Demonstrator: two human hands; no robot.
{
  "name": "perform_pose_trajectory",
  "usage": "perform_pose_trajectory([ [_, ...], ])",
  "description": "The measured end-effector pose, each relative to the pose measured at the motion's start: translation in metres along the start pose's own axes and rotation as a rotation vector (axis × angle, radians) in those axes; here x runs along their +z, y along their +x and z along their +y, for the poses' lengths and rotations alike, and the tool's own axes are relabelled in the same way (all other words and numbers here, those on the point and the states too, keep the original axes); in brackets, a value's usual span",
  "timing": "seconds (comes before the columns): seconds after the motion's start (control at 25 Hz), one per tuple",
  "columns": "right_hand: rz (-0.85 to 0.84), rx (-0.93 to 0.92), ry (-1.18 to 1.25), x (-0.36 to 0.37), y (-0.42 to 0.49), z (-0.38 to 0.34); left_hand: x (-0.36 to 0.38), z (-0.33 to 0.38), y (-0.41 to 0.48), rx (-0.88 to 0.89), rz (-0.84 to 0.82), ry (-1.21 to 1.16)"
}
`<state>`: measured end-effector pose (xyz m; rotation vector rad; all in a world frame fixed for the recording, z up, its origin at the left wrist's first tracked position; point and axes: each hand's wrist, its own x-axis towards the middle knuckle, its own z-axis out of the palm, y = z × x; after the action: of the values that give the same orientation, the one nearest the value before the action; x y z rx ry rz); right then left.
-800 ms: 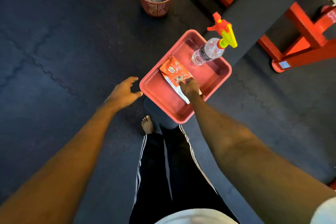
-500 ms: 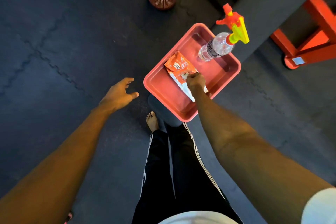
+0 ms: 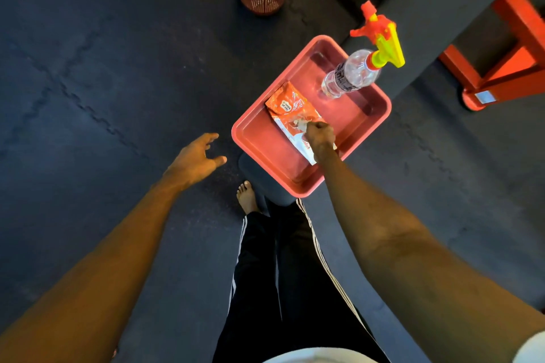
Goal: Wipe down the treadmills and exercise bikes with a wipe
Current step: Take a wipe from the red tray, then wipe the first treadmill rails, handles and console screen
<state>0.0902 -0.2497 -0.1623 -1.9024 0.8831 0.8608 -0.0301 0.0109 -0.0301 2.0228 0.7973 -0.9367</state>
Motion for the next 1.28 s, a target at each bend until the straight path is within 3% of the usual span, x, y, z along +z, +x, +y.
perform_pose_trajectory([
  [0.32, 0.002, -0.092, -0.124, -0.036, -0.031, -0.01, -0.016, 0.0, -0.012, 0.023, 0.03, -0.062],
  [0.52, -0.164, -0.226, -0.338, -0.045, -0.072, -0.046, -0.059, -0.007, -0.045, 0.032, 0.101, -0.098],
  [0.68, -0.322, -0.522, -0.612, -0.041, -0.141, -0.138, -0.12, -0.009, -0.108, 0.049, 0.26, -0.143],
  [1.0, -0.38, -0.984, -0.765, 0.025, -0.311, -0.311, -0.24, -0.045, -0.23, 0.06, 0.622, -0.23],
  [1.28, -0.4, -1.416, -0.872, 0.111, -0.469, -0.41, -0.354, -0.109, -0.339, 0.058, 0.895, -0.266],
])
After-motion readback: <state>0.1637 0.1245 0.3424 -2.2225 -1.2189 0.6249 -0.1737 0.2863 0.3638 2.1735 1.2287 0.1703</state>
